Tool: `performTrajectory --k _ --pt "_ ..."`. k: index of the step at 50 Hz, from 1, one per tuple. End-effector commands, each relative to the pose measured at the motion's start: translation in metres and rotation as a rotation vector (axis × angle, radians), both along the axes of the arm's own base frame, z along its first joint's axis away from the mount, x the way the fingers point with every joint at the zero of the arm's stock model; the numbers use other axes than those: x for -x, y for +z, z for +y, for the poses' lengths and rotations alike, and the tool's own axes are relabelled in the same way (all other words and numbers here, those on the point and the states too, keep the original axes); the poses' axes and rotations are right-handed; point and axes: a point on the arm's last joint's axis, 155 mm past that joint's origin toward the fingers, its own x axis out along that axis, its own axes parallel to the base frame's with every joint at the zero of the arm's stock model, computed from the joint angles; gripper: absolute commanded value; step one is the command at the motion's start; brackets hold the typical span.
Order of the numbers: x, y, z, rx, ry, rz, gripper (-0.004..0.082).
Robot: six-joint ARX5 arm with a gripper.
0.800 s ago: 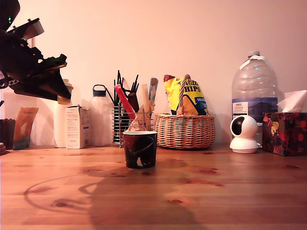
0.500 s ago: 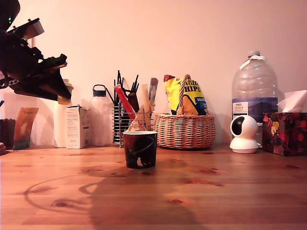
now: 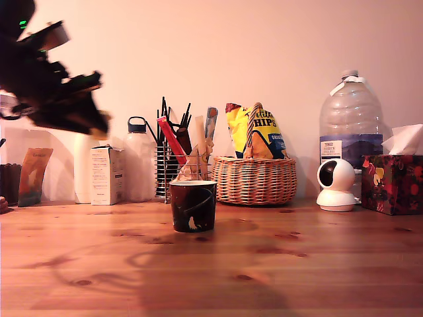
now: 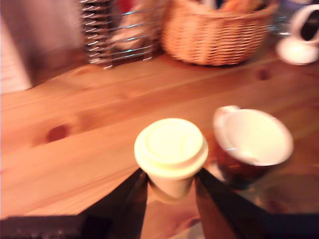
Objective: Pick up the coffee capsules from the table one by one and drop them inside the nearest coffee cup
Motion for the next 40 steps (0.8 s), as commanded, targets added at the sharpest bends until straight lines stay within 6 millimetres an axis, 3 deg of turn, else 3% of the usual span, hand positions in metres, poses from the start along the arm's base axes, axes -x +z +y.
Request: performTrajectory --k 1,16,40 --pt "0.005 0.005 -0.010 0.006 -0.021 -0.020 0.0198" --pt "0.020 0.012 -0.051 0.019 -0.115 -0.047 0.0198" --pt "0.041 0.011 -0.089 0.015 -0.199 -0.041 0.0198"
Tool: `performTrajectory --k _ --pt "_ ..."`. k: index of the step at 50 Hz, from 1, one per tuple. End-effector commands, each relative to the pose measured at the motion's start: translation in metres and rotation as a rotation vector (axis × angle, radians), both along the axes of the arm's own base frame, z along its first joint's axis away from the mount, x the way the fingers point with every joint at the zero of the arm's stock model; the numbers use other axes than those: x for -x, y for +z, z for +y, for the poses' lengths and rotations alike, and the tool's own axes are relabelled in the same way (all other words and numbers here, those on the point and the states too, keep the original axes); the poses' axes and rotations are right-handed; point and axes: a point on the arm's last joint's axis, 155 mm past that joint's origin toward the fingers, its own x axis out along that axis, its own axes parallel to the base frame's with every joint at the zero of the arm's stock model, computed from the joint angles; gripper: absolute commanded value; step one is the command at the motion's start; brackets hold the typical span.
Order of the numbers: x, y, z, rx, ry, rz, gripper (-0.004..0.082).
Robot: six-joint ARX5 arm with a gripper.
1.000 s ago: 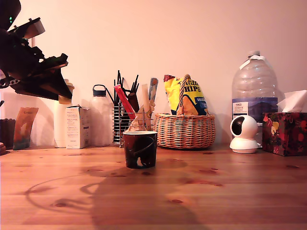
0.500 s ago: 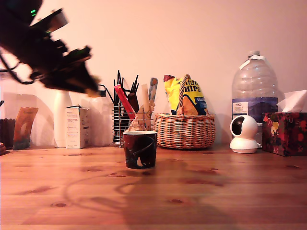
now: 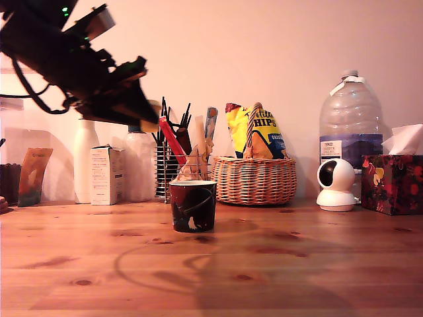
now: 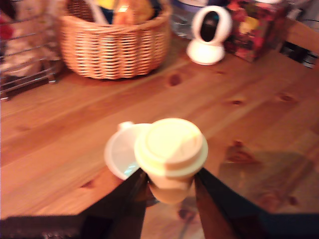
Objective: Pick up the coffee capsules from the table one by one and drop them inside the nearest coffee cup
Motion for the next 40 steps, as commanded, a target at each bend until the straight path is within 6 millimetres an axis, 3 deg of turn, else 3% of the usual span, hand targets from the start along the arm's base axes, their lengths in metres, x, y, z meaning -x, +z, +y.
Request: performTrajectory --k 1,16,40 --pt "0.003 0.003 -0.001 0.005 0.005 -0.005 0.0198" --pt "-0.001 0.001 -0.011 -0.036 0.006 0.037 0.0198" --pt "-0.032 -0.043 -0.032 -0.149 0.001 0.208 0.0198"
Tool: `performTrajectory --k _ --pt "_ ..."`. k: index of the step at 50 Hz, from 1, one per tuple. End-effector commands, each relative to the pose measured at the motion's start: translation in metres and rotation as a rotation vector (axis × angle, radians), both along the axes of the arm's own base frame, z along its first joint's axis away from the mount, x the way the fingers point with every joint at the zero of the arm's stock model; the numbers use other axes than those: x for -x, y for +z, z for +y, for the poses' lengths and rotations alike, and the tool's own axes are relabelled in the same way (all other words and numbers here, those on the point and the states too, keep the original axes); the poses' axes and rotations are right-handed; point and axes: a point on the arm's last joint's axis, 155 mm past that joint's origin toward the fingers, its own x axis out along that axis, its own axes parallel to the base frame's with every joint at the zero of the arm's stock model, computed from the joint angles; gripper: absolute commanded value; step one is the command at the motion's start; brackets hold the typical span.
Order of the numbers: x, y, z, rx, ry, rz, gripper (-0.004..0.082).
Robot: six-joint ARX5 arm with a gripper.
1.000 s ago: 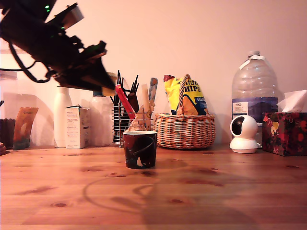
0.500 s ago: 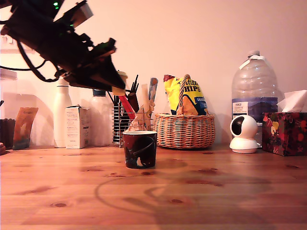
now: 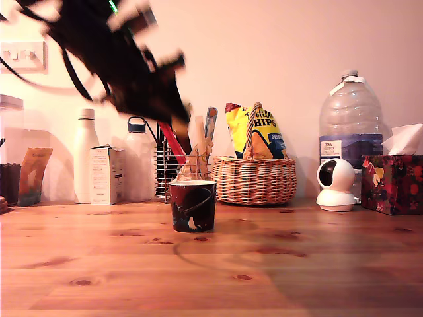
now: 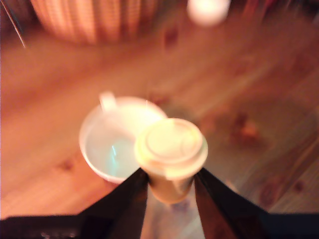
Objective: Pick up the coffee capsules from the table one by one and drop them inside the nearest coffee cup
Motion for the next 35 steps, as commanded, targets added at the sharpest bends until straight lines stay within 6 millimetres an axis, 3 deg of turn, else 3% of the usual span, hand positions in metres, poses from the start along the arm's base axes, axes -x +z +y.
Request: performTrajectory --k 1,22,35 --pt "-0.007 0.003 -0.005 -0.008 -0.002 -0.011 0.0198" --pt "-0.027 -0.015 -0.010 -0.103 0.010 0.050 0.0198" --pt "-0.034 -0.017 -0.009 -0.147 0.018 0.048 0.0198"
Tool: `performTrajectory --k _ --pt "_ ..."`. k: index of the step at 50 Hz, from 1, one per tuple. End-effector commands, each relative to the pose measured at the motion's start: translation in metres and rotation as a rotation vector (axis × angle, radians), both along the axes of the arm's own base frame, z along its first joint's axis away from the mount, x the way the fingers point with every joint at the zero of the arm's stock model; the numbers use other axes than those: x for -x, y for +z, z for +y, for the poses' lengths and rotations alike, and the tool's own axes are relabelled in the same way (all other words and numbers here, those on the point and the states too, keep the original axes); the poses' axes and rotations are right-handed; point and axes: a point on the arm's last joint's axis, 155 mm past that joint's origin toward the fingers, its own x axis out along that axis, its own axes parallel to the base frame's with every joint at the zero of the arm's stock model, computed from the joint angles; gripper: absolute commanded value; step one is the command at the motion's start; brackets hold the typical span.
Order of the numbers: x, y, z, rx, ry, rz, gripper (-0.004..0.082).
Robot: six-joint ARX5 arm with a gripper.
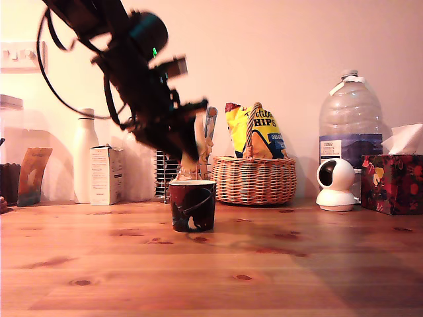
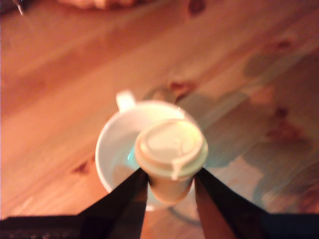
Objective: Pick up the coffee capsules from the table one by one and drop them inside the nearest coffee cup
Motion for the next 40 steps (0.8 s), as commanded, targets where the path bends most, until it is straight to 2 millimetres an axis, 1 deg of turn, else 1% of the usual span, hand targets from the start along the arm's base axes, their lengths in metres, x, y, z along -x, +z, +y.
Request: performTrajectory --k 1,6,18,33,34,36,38,40 --pt "-0.0038 0.0004 -0.0051 -0.003 -0.011 -0.012 0.0198" --pt "-0.0032 0.0004 -0.0046 -0.005 -0.011 -0.007 0.0198" --pt "0.0010 -0.0075 -0.0024 -0.021 -0.011 0.022 0.0198" --pt "0.0006 -0.0072 -0.0024 -0.021 -0.011 0.020 0.0205" --pt "0.0003 -0.0069 -0.0026 -0.020 -0.011 0.019 0.0215" --pt "-0.0004 -0.0062 -0.0030 -0.018 -0.011 0.015 0.0270" --pt "-0.0012 -0.0054 -0.0034 -0.015 -0.011 0.011 0.0366" --pt "-0.0016 -0.0050 -0.0037 -0.014 -0.011 0.008 0.0498"
